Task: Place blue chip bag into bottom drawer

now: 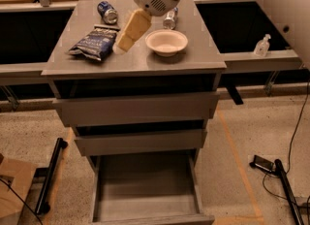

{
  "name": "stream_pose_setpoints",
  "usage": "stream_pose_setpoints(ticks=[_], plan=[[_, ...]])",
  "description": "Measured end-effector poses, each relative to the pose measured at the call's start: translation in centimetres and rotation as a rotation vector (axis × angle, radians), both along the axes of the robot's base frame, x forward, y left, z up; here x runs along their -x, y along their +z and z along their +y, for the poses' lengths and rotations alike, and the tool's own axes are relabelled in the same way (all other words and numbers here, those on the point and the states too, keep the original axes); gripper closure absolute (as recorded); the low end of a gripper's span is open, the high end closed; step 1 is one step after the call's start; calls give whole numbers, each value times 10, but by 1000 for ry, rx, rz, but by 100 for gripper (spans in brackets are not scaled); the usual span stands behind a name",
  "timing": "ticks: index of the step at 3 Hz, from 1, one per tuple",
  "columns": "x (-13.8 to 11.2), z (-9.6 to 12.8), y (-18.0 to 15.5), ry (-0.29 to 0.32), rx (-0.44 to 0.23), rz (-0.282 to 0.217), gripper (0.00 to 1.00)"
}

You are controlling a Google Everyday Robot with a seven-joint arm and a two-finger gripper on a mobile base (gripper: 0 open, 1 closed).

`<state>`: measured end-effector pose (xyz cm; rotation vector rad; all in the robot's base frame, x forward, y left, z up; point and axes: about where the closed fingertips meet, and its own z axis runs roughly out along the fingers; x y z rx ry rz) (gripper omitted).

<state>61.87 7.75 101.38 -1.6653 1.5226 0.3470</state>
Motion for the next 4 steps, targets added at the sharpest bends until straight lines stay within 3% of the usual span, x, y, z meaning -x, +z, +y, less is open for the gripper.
stream_pose_setpoints(ticks=[2, 3, 4], plan=[[-67, 51, -63, -71, -125, 19, 0], [-119, 90, -103, -137, -190, 33, 0], [-149, 107, -137, -221, -217, 85, 0]])
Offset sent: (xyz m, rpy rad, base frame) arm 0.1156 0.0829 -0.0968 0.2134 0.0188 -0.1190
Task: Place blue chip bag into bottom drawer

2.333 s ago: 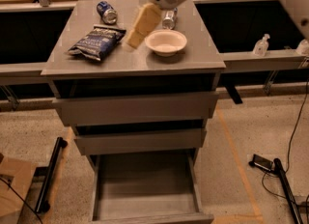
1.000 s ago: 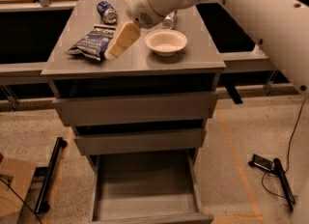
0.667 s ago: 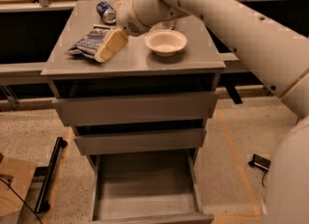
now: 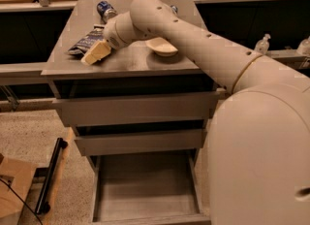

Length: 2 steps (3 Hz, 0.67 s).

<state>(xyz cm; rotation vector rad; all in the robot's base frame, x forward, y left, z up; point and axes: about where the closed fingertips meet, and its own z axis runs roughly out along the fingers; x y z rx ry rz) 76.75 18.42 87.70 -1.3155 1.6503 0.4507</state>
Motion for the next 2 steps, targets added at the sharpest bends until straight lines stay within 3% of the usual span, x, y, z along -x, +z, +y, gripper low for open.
stream_pose_setpoints(ticks=[1, 2], plan=[[-20, 16, -31, -41, -34, 74, 0], [-29, 22, -42, -56, -78, 107, 18]])
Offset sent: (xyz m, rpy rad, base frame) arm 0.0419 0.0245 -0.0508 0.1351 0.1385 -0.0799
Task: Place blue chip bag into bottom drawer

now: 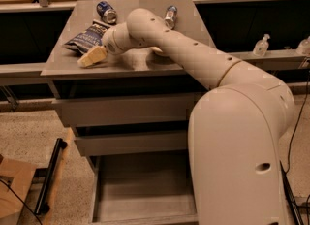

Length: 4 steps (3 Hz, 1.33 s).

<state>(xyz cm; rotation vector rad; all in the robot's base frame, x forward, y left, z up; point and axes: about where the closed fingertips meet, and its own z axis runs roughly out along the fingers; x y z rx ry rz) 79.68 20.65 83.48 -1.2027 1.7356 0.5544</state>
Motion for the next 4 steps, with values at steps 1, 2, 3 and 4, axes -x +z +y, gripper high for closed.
stream_pose_setpoints(ticks=[1, 2, 3, 4], plan=[[3, -6, 7, -5, -16, -18, 42], [19, -14, 25, 19, -9, -55, 64], [61, -22, 56, 108, 1, -90, 88], [126, -32, 84, 232, -11, -101, 100]])
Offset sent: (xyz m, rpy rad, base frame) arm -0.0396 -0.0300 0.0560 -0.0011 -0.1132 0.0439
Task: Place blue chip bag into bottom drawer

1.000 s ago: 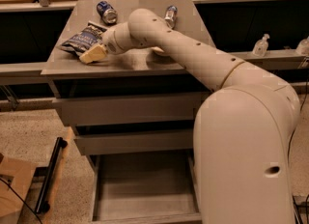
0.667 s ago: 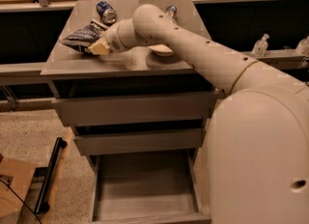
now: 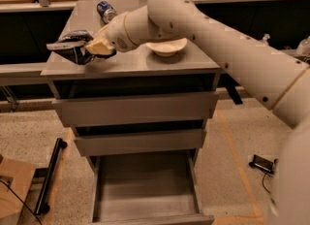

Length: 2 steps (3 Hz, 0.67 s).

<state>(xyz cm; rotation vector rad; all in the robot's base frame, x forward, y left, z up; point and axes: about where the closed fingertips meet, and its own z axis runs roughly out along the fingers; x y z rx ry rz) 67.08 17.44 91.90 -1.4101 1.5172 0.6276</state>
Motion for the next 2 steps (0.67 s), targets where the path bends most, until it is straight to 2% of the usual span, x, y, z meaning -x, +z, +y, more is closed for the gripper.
stream_pose_setpoints(ticks=[1, 2], plan=[[83, -19, 26, 136, -16, 12, 100], [161, -29, 28, 232, -46, 87, 100]])
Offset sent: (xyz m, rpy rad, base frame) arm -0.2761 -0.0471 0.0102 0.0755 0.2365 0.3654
